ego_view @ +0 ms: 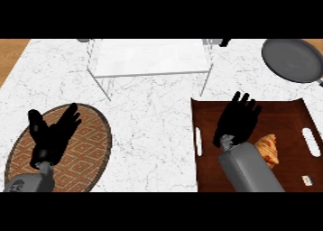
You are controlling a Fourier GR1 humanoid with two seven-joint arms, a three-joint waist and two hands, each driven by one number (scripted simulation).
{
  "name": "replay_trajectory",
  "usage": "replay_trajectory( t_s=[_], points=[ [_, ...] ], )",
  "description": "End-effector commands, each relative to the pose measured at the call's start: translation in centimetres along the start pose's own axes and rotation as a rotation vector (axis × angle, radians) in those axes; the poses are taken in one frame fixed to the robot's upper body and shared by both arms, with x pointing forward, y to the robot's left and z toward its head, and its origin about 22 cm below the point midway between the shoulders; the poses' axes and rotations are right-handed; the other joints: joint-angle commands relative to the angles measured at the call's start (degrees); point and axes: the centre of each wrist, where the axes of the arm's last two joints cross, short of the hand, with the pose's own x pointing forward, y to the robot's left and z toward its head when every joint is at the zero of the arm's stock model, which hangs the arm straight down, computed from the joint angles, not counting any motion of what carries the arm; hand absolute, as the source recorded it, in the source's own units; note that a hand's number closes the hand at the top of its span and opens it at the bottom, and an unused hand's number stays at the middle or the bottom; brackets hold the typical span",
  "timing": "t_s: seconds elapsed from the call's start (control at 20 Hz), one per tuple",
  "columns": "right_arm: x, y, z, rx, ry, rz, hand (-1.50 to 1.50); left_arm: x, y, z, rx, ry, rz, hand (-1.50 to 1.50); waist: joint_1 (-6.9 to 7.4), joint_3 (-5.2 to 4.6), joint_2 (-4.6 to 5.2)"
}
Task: Pick the sweet potato from the tray and place it in the tiered shelf
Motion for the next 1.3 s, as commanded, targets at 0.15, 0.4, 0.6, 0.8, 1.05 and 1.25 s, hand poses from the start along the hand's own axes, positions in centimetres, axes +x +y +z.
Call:
replay_trajectory(
  t_s=[0.15, 0.4, 0.6, 0.8, 1.05, 1.25],
  points=[
    [-1.3, 1.0, -2.1, -0.025, 0.117, 0.037, -1.50, -1.2, -1.0, 0.0, 0.016, 0.029, -0.013, 0.00, 0.04, -0.25, 0.15],
    [-2.5, 4.1, -2.6, -0.040, 0.086, -0.004, -1.50, -0.8, 1.3, 1.9, 0.025, 0.019, 0.001, 0.00, 0.38, -0.23, 0.12],
    [-0.3, 3.2, -3.2, -0.051, 0.059, -0.016, -1.50, -0.8, 3.5, 1.0, 0.014, 0.025, 0.010, 0.00, 0.46, -0.25, 0.23],
    [-1.4, 3.8, -4.5, 0.062, 0.020, 0.058, 1.50, -0.4, -0.3, 1.2, 0.019, 0.016, -0.010, 0.00, 0.38, -0.23, 0.17],
    [-0.4, 4.9, -5.1, 0.155, -0.056, 0.125, 1.50, -1.1, -0.6, 1.2, -0.006, 0.013, 0.013, 0.00, 0.68, -0.23, 0.29],
    [-1.0, 8.1, -2.3, 0.118, -0.128, 0.057, 1.50, -1.0, 0.9, 0.8, 0.008, 0.027, 0.012, 0.00, 0.48, -0.23, 0.29]
  ],
)
